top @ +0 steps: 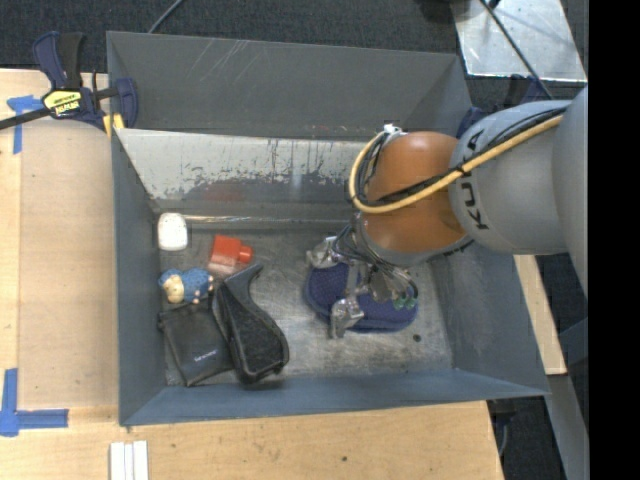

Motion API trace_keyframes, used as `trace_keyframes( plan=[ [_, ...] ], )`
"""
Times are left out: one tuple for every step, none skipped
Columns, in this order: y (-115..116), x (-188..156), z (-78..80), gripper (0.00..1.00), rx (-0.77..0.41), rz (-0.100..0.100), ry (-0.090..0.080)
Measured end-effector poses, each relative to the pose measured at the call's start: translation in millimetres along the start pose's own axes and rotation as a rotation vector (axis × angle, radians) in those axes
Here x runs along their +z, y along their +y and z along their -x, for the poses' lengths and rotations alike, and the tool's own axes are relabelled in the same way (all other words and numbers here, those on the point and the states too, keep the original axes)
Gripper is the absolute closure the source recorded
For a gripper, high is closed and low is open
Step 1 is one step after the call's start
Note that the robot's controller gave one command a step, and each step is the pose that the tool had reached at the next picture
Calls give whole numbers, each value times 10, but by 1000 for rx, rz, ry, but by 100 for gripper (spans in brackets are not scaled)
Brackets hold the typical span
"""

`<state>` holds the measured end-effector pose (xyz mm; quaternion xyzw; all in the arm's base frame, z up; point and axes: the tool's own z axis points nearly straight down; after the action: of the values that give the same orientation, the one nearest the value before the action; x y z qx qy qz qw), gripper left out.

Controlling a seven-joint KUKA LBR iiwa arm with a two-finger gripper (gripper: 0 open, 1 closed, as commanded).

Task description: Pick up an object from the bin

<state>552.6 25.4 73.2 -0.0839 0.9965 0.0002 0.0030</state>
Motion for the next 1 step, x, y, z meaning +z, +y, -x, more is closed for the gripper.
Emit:
trace_keyframes(
  plan=[
    [-324, -11, -111, 0, 50, 3, -6]
  ],
)
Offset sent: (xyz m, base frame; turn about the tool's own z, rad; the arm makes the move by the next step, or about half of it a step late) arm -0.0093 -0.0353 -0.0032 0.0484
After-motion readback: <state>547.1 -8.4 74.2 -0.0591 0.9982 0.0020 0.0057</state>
